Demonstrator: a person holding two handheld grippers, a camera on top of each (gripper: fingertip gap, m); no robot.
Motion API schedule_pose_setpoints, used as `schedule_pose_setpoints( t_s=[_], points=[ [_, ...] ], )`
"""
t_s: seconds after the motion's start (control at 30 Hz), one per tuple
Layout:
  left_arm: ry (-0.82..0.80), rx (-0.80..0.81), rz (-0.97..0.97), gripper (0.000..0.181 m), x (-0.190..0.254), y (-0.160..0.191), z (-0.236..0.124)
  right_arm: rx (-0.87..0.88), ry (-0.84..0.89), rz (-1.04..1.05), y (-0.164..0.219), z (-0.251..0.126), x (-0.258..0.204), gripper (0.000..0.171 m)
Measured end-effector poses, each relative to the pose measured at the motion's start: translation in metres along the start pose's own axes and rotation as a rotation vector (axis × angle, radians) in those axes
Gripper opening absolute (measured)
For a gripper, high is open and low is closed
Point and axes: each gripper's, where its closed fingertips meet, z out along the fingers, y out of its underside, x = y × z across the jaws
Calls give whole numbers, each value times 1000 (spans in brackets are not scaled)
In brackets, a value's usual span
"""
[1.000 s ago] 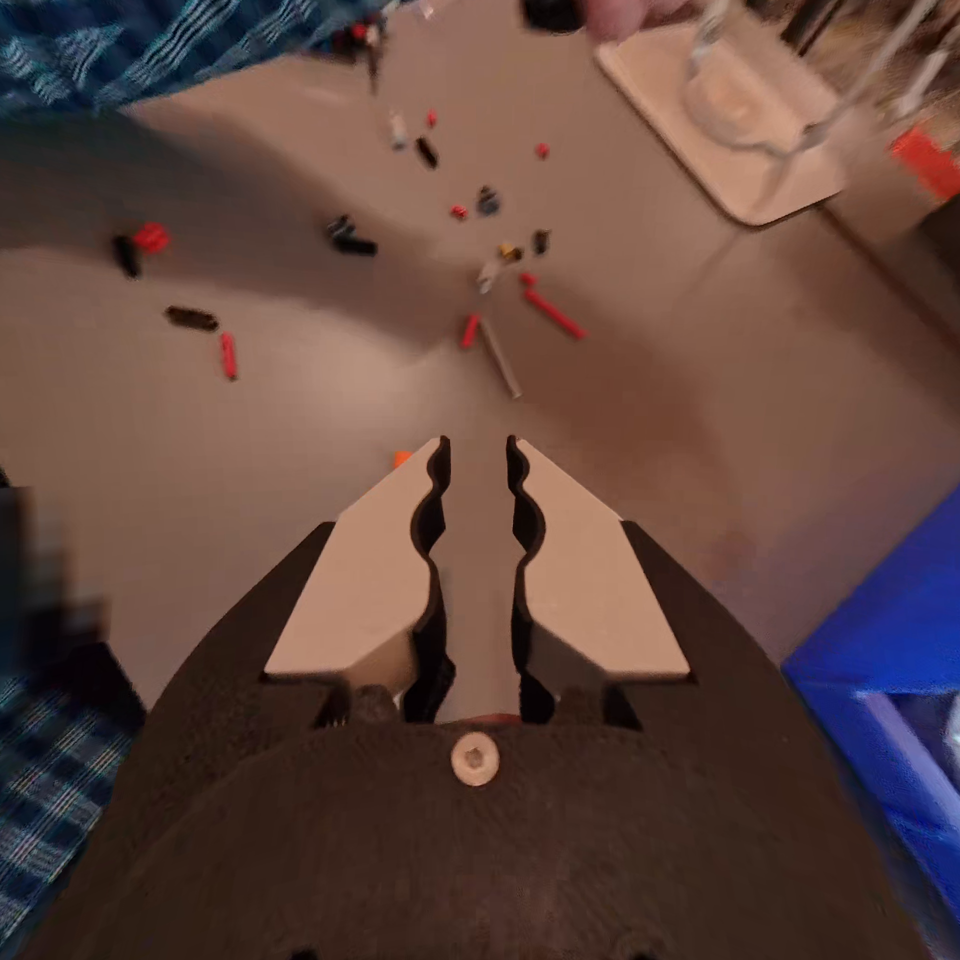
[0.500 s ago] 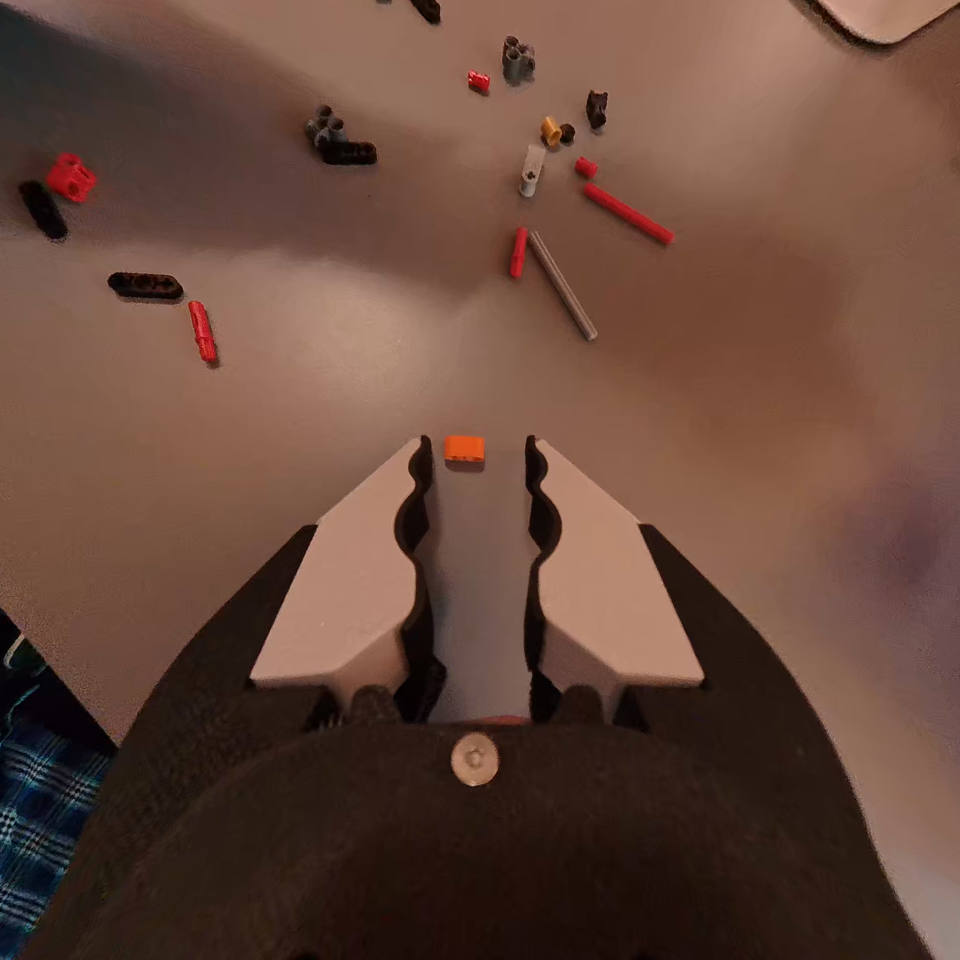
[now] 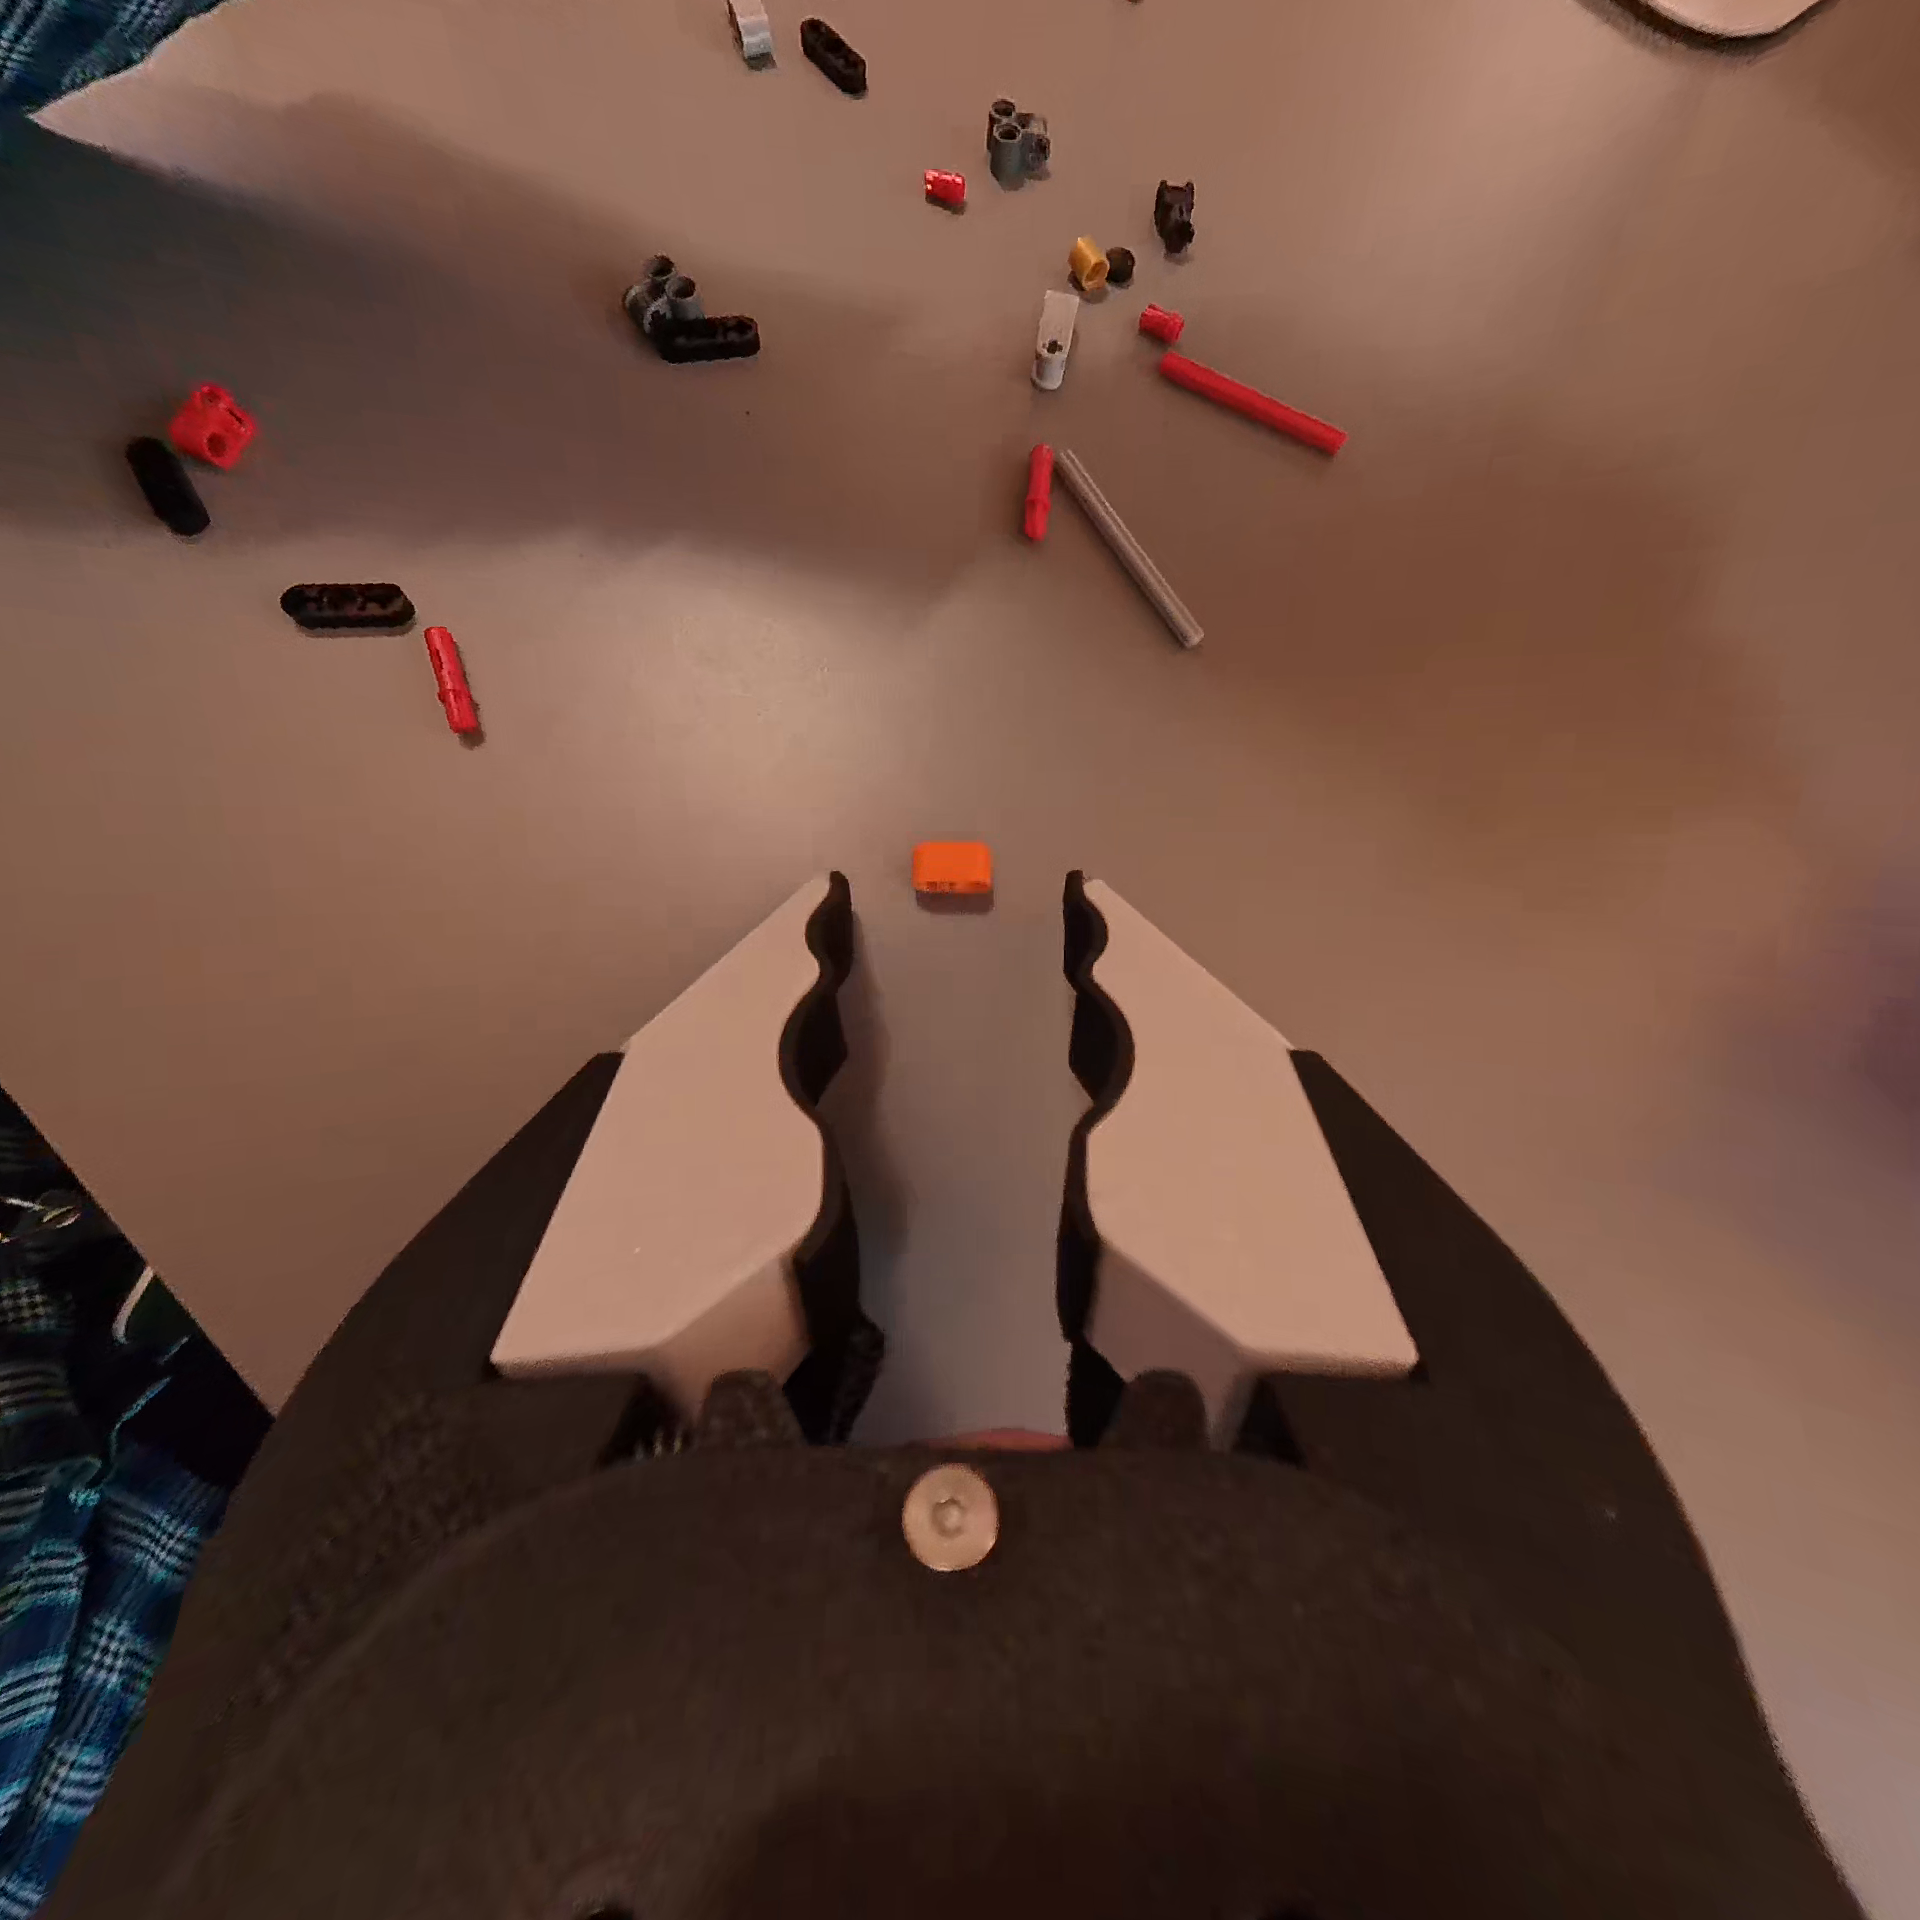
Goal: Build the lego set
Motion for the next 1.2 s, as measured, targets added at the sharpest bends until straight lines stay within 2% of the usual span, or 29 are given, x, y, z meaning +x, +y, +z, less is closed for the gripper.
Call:
schedule_pose_setpoints(
  t_s=[0.2,0.37,0.5,0.6,0.83,0.93,1.03,1.2],
  points=[
    [-2,-3,2,23,0,1,1,-21,-5,-20,1,3,-5,35],
    [-4,-6,11,23,1,1,1,-30,-5,-11,-1,7,-3,13],
    [-6,-6,13,23,2,0,1,-88,-9,-40,1,4,0,12],
    [-9,-8,17,23,2,0,1,-219,-37,-138,5,-6,3,12],
    [-13,-16,35,23,6,0,2,-805,-127,-533,32,-41,18,12],
    [-15,-14,41,23,8,-1,0,-948,-197,-659,40,-39,12,12],
    [-16,-4,43,23,8,-5,-3,-938,-224,-685,38,-30,6,18],
    [-14,10,37,23,7,-9,-8,-774,-192,-523,24,-44,11,31]
  ],
)
